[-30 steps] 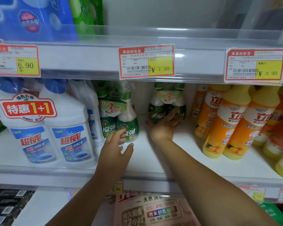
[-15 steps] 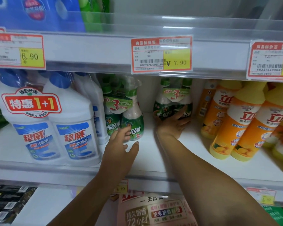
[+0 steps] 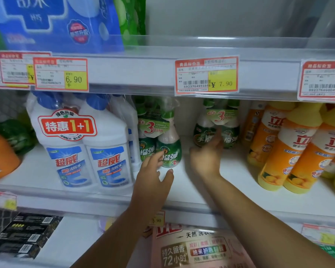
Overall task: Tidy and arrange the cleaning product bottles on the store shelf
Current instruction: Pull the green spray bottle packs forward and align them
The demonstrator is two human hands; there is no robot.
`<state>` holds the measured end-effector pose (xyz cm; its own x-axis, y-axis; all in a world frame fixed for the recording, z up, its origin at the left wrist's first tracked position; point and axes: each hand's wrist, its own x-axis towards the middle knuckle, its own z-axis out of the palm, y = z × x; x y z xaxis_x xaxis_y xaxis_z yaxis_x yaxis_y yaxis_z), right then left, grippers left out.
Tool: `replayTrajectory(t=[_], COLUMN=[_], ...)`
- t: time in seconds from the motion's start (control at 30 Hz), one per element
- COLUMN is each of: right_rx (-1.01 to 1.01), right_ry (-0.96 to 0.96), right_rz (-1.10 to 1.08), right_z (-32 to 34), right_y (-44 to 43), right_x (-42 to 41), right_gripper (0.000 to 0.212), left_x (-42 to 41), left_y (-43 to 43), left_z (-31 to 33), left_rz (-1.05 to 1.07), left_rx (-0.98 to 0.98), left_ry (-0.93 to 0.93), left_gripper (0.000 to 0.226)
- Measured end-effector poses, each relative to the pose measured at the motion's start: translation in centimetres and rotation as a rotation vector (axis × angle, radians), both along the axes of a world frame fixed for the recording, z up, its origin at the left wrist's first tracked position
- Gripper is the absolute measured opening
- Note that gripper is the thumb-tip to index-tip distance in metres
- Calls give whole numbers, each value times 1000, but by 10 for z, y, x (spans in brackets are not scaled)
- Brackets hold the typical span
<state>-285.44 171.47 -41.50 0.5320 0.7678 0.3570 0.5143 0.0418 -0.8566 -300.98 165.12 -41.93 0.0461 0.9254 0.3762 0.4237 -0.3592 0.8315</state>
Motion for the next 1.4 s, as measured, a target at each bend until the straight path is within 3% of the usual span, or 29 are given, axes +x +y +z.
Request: replayTrajectory(t=[0.1, 0.2, 0.43, 0.63, 0.83, 1.1, 1.4], right_rx=[-87, -114, -90, -147, -180, -181, -238], right_ry=[185, 189, 117, 93, -28, -285, -455], right_rz=[475, 607, 579, 489, 288, 133, 142], right_z=[5, 10, 13, 21, 23, 8, -2], right_y=[-24, -28, -23, -62, -85, -119, -136], right_x=[-17, -27, -18, 45, 77, 88, 90], right_gripper=[97, 96, 62, 75, 71, 41, 43], left_x=[-3, -7, -14, -8, 31, 68, 99], left_y=[-4, -10, -15, 0, 25, 60, 67], left_z=[1, 0, -1, -1, 11, -2, -1], left_rz=[29, 31, 55, 46, -86, -166, -89], left_rx=[-18, -30, -51, -99, -233, -252, -137], left_ry=[28, 36, 24, 97, 99, -72, 31], left_gripper=[54, 55, 56, 73, 88, 76, 70])
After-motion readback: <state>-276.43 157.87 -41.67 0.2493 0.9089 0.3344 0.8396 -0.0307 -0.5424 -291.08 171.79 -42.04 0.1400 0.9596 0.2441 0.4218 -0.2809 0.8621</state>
